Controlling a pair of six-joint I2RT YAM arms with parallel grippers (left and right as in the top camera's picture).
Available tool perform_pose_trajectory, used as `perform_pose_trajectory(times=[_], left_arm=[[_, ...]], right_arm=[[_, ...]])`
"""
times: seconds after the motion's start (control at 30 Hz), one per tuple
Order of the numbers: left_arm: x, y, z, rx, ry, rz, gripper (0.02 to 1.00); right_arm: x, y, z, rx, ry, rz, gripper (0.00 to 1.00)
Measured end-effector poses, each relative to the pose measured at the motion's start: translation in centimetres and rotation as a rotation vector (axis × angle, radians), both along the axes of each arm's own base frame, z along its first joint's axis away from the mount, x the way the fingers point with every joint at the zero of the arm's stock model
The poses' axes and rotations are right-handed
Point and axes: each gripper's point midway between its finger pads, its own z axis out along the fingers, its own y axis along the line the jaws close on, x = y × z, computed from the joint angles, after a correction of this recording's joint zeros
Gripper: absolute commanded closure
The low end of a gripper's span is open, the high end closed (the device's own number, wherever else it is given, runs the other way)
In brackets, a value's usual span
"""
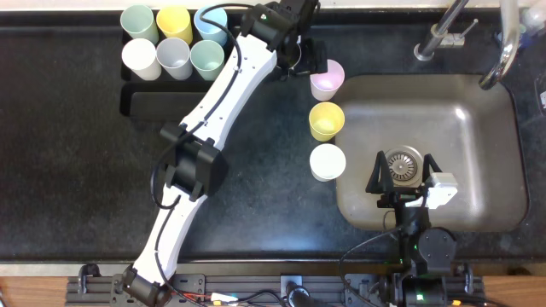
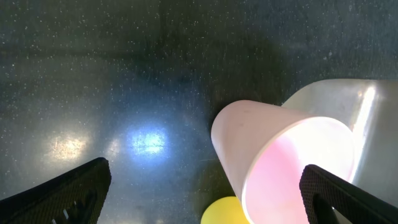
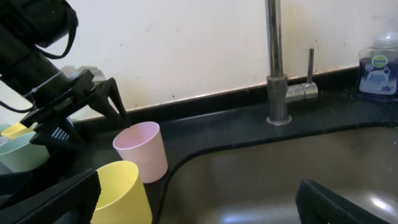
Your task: Store Cups
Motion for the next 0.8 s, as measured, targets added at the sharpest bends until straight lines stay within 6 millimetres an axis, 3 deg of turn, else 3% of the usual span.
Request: perform_pose_trajectory(times=[0.23,0.3,0.33,0.4,0.6,0.8], left_arm=[[-0.1,-0.1,-1.7,0.008,0.032,0.004,0.025],[-0.1,-0.1,-2.4,0.014,0.042,0.004,0.121],[-0.1,-0.1,-2.6,0.016,0.046,0.006,0.261],[-0.1,-0.1,-2.8,0.016,0.052,0.014,0.985],[0.3,-0.6,-2.5,-0.007,0.035,0.017,0.985],[2.8,-1.0,-1.3,-0.061,-0.057,0.032,0.985]], right_arm=[[0.0,0.0,0.0,0.000,0.000,0.000,0.003],[0.0,0.0,0.0,0.000,0.000,0.000,0.005],[0.0,0.0,0.0,0.000,0.000,0.000,0.003],[0.0,0.0,0.0,0.000,0.000,0.000,0.005],[0.0,0.0,0.0,0.000,0.001,0.000,0.003],[0.0,0.0,0.0,0.000,0.000,0.000,0.003]])
